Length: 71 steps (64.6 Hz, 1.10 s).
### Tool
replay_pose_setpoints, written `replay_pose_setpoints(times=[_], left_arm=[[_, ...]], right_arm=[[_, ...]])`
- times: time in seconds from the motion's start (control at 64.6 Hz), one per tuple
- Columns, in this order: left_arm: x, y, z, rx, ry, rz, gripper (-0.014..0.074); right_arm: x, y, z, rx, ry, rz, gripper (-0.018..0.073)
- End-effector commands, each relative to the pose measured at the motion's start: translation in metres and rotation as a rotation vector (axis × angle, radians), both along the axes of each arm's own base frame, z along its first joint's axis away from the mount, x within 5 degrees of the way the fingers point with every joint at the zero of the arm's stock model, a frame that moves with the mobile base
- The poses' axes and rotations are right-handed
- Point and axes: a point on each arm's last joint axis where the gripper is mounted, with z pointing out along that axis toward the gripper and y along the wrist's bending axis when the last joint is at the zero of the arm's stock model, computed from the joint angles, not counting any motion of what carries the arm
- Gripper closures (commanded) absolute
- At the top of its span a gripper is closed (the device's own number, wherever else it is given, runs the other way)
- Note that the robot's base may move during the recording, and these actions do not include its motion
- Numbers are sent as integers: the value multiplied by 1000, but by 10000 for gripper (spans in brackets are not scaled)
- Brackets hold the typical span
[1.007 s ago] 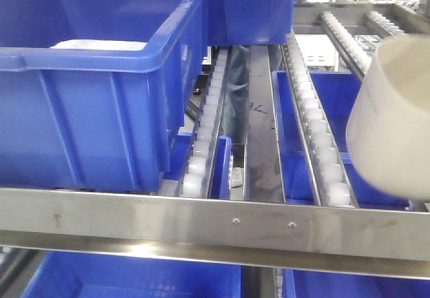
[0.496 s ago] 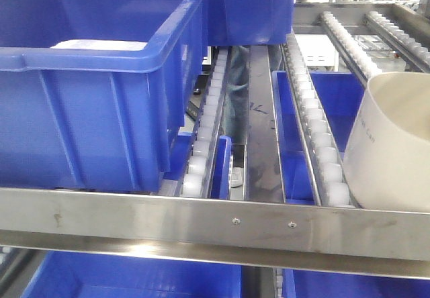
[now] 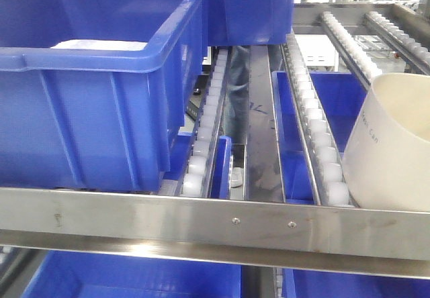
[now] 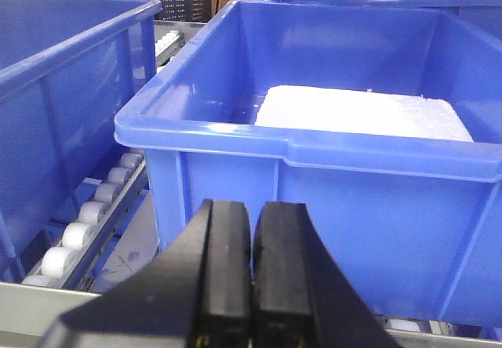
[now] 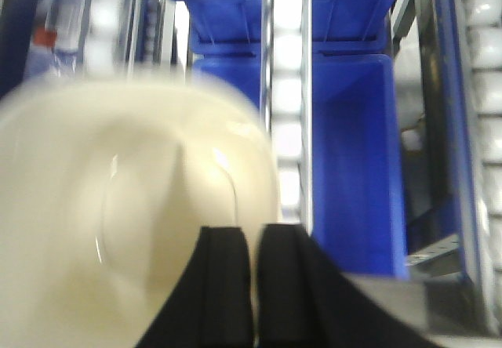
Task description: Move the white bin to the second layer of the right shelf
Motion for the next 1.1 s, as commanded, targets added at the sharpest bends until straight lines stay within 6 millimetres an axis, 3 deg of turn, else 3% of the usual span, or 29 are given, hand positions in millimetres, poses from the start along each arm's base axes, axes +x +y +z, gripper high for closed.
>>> replay_pose_setpoints(times=[0.0,0.248,0.449,0.759,0.914,1.084], left_arm=[[0,0,-1,-14,-70,0,512],[0,0,-1,-14,-70,0,512],[0,0,-1,-14,-70,0,512],[0,0,-1,-14,-70,0,512],[0,0,-1,-14,-70,0,512],[0,0,-1,-14,-70,0,512]], right_arm=[[-18,-2,13,-51,-152,18,505],[-79,-1,20,-53,-326,19,508],[-117,1,31,-6,-447,22,508],[-125,1,35,-9,-504,21,508],[-124,0,13,-39,-628,22,508],[-129,-4,-30,-73,-832,-14,508]])
